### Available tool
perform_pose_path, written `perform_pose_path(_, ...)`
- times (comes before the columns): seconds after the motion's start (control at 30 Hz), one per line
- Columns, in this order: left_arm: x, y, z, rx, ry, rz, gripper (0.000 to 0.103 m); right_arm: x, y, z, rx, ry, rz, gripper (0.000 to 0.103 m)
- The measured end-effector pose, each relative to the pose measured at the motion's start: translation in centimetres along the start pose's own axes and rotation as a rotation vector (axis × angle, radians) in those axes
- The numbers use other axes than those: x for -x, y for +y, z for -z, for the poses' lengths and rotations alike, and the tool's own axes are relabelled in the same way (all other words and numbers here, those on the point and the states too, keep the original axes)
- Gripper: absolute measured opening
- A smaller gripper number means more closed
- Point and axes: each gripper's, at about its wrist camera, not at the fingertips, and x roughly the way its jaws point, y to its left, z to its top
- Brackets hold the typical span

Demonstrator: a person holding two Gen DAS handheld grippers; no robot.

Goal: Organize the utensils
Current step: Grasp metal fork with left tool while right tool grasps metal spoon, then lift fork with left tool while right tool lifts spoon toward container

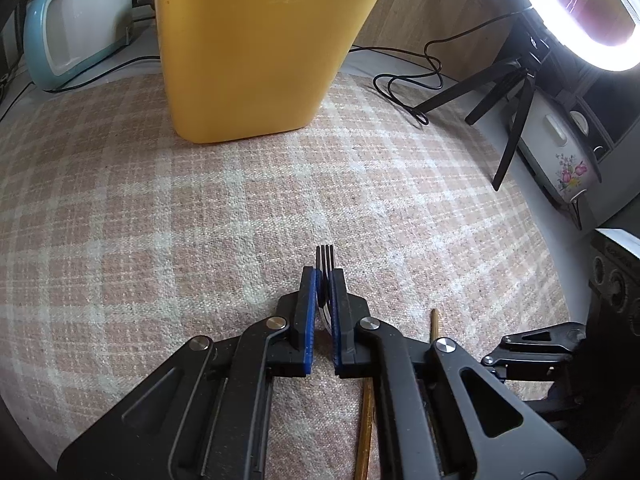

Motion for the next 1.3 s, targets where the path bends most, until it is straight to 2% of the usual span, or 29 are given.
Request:
perform_pose_path(0.3,1.3,1.0,0.3,0.018,-0.016,-0.004,0.001,1.4,-0.6,0.4,-0.007,-0.036,0.004,0.0)
perform_pose_path(0.57,4.2,1.4,0.9,0.026,-0.063,0.017,0.0,4.2,0.4,0.8,0.022,-0.082,0.03,0.0)
perform_pose_path(0.83,8.0,0.9,1.5,0.011,-0.132,0.018,0.0,8.6,2.7,1.7,0.109,-0.195,0.103,0.0)
perform_pose_path(1.1,11.4,0.9,1.8,0.012,-0.208,0.024,0.0,12.4,4.3,1.1,0.17,-0.295,0.175,0.0)
perform_pose_path(1.3,13.5,1.2,1.7,0.011,-0.249,0.009,0.0,14.1,4.4,0.9,0.167,-0.348,0.186,0.0)
